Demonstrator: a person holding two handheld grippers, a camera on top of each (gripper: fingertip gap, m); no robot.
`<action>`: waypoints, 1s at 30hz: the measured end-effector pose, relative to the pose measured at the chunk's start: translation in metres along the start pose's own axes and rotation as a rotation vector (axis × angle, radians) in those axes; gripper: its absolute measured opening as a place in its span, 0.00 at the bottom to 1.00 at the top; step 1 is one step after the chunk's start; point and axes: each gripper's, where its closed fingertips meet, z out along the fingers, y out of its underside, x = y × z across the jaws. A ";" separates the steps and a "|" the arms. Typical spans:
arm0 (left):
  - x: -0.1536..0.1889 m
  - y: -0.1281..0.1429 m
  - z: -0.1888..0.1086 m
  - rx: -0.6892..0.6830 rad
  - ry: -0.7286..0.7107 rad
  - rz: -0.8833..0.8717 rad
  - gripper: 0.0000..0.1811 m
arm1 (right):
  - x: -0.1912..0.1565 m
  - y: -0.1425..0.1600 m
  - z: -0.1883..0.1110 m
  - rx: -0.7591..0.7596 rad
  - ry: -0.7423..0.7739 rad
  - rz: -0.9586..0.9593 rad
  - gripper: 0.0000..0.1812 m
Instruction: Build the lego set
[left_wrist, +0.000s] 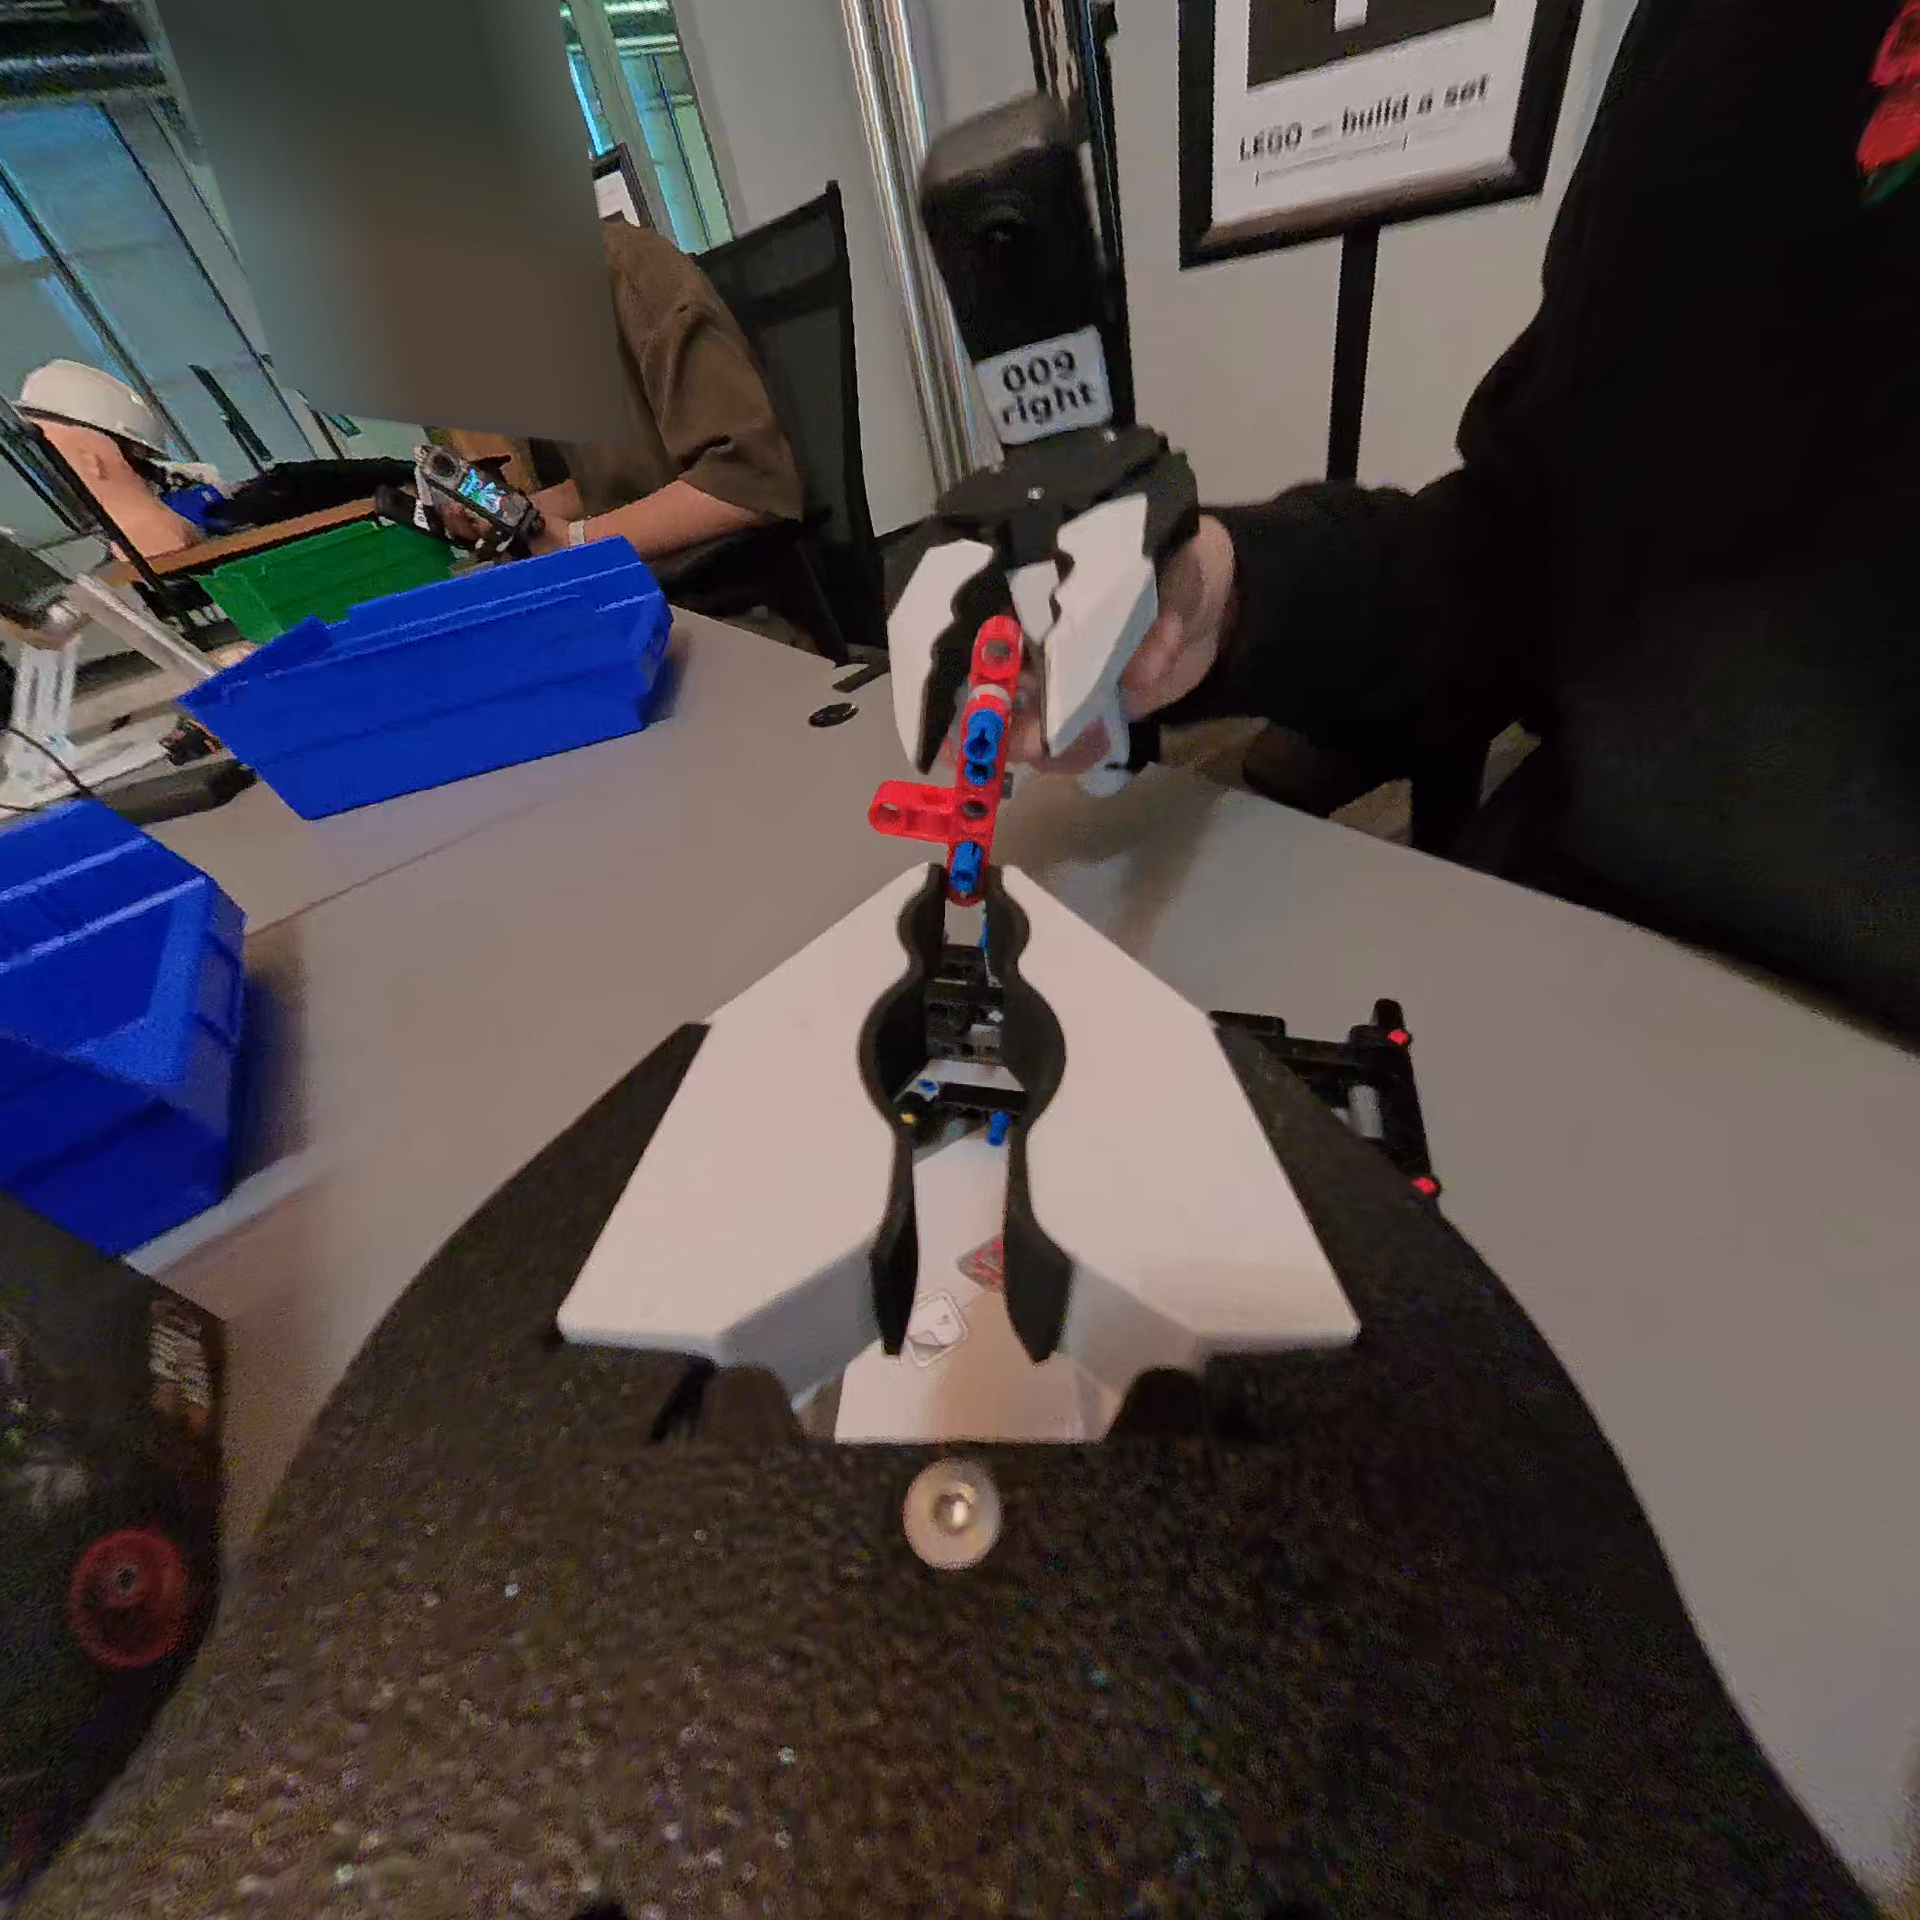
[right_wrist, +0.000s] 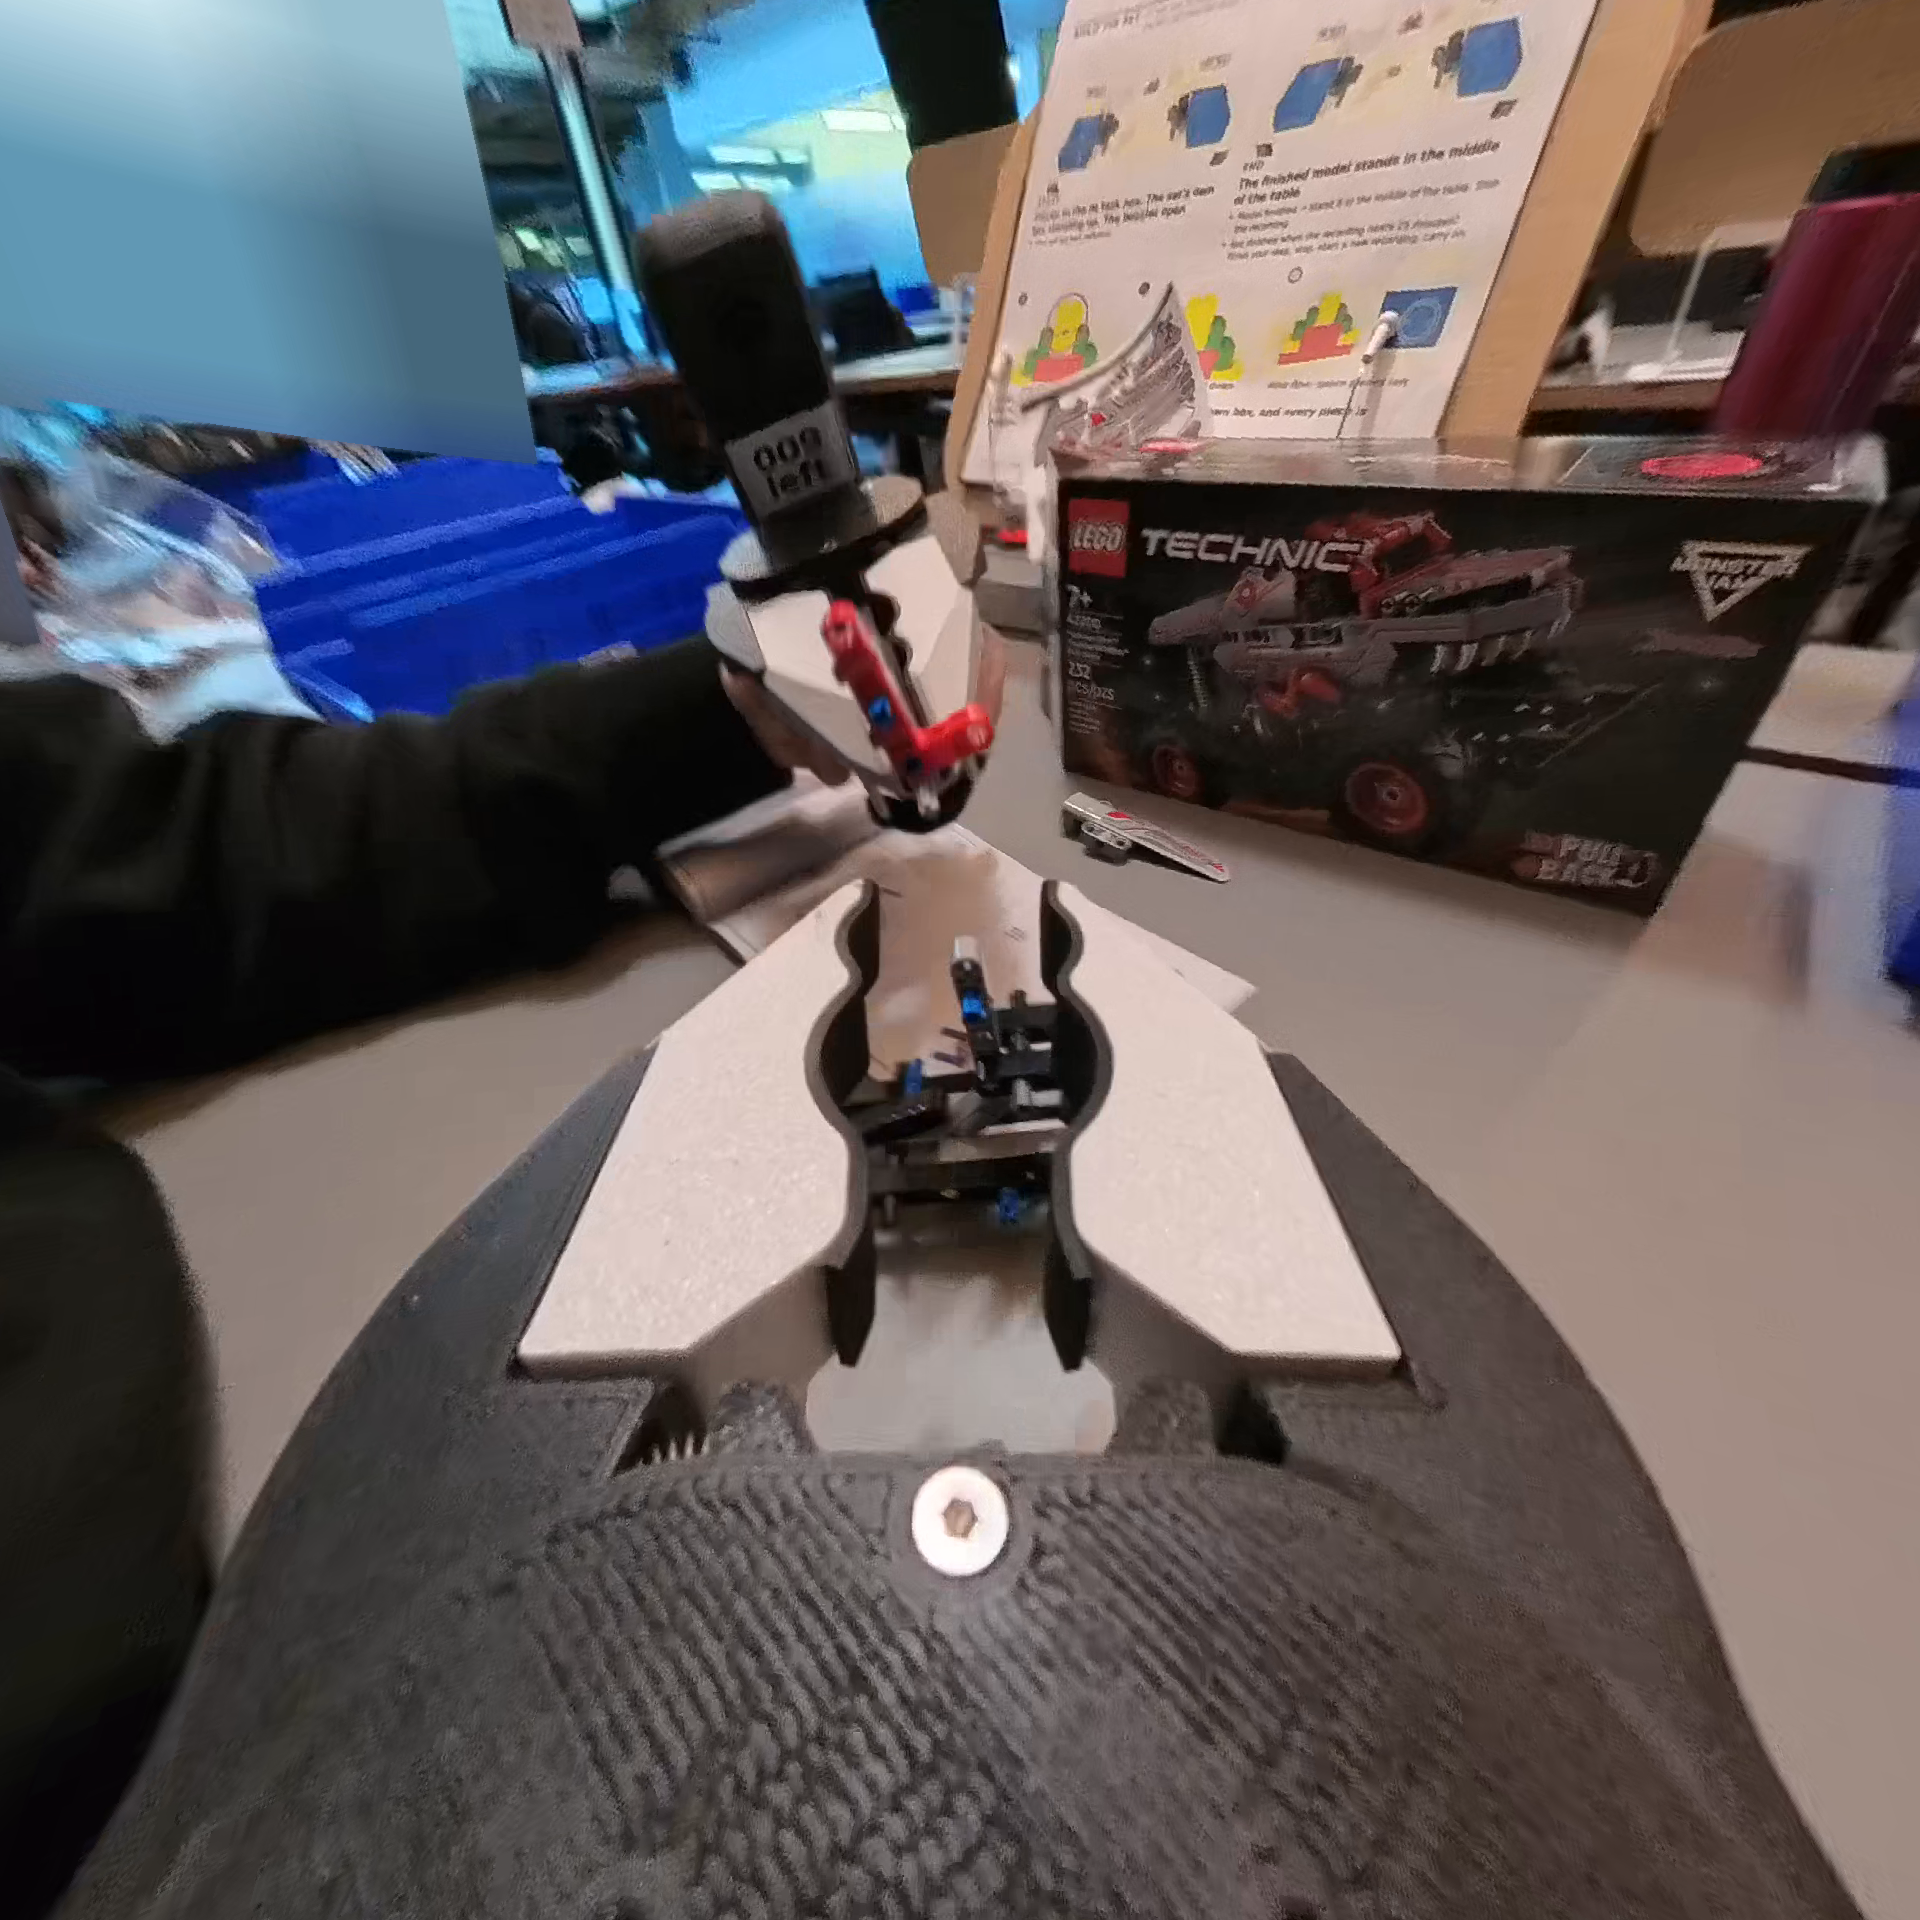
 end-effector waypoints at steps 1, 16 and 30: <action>0.001 -0.002 0.002 -0.024 -0.008 0.039 0.02 | -0.003 -0.006 -0.002 0.022 -0.034 0.048 0.17; 0.042 -0.014 0.027 -0.662 0.022 0.716 0.03 | -0.039 -0.006 -0.001 -0.206 -0.520 0.279 0.16; 0.017 -0.040 0.012 -0.458 -0.323 0.362 0.10 | -0.022 -0.044 -0.001 0.164 -0.110 -0.249 0.03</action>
